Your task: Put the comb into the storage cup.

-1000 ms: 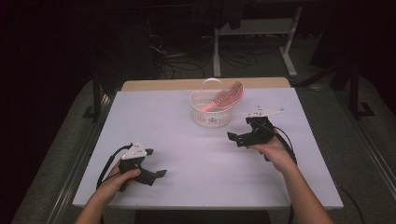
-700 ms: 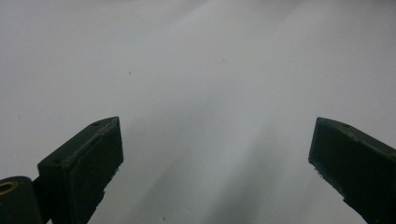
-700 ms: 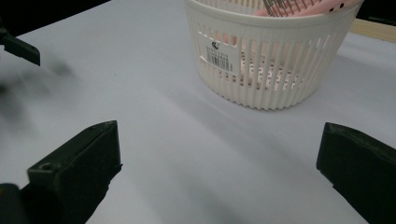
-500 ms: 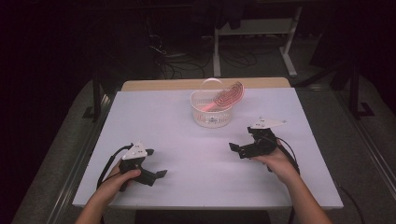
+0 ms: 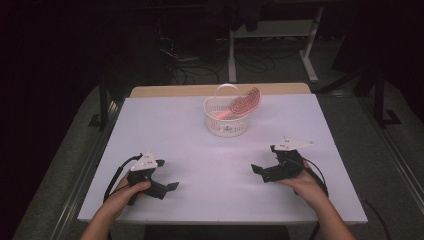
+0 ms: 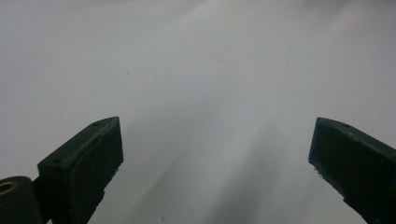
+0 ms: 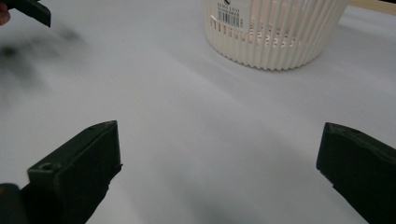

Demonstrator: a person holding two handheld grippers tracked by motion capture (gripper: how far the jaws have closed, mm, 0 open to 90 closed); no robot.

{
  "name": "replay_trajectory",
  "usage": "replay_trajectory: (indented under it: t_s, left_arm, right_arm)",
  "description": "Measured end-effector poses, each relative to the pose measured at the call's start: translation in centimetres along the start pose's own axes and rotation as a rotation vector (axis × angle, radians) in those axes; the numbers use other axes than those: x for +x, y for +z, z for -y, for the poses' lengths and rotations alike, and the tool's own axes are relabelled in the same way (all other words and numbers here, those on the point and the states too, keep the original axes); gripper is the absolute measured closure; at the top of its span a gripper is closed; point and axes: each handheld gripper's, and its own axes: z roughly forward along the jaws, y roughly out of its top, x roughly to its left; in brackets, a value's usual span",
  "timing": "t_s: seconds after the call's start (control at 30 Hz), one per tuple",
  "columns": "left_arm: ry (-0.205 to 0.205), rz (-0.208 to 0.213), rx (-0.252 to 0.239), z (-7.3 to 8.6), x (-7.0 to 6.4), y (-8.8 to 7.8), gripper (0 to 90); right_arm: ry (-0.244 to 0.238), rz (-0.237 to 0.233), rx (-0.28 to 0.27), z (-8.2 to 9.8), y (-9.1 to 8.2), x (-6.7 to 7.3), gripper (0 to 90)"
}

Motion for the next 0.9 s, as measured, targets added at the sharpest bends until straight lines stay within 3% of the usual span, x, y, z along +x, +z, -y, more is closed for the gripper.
replay_trajectory:
  t_s: [0.53,0.9]
  left_arm:
    - [0.004,0.000,0.000,-0.1,0.0,-0.1,3.1]
    - [0.001,0.001,0.003,0.0,0.0,0.0,3.1]
  right_arm:
    - [-0.021,0.005,0.038,2.9,-1.5,0.0,0.0]
    - [-0.024,-0.003,0.057,3.5,-1.7,0.0,0.0]
